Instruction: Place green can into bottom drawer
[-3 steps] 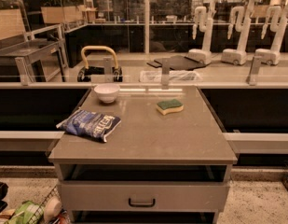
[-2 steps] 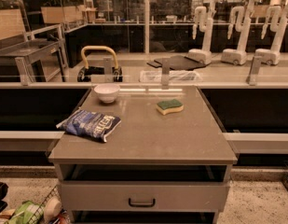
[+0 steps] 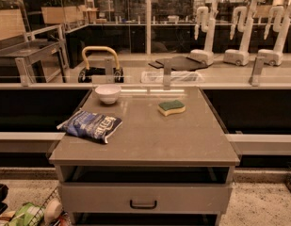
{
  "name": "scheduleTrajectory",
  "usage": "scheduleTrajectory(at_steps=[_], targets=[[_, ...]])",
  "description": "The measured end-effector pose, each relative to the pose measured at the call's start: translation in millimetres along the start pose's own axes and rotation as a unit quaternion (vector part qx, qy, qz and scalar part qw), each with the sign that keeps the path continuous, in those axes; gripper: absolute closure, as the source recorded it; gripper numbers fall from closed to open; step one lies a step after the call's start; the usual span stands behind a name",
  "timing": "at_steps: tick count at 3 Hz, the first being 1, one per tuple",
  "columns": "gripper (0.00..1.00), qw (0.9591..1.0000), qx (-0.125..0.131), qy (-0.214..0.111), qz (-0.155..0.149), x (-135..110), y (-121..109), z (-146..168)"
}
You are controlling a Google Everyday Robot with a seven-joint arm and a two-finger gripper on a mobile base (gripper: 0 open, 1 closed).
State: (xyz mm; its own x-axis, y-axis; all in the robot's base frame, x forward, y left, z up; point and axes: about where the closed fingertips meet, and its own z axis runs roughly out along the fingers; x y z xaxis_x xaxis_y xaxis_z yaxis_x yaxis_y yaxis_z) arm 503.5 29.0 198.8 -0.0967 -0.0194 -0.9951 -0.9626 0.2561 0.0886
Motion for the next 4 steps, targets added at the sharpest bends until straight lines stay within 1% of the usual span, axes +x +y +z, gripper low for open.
scheduleTrajectory(at_steps=[1, 2, 3, 4], targets=[[0.0, 0.999, -0.005, 0.039, -0.02, -57.1, -11.4, -36.4], [0.0, 0.994, 0.02, 0.105, -0.023, -105.0, -18.7, -71.2], [0.0, 0.9821, 0.004, 0.188, -0.014, -135.1, 1.5, -78.3], [0.0, 0.9767, -0.024, 0.212, -0.017, -165.5, 27.9, -77.5]])
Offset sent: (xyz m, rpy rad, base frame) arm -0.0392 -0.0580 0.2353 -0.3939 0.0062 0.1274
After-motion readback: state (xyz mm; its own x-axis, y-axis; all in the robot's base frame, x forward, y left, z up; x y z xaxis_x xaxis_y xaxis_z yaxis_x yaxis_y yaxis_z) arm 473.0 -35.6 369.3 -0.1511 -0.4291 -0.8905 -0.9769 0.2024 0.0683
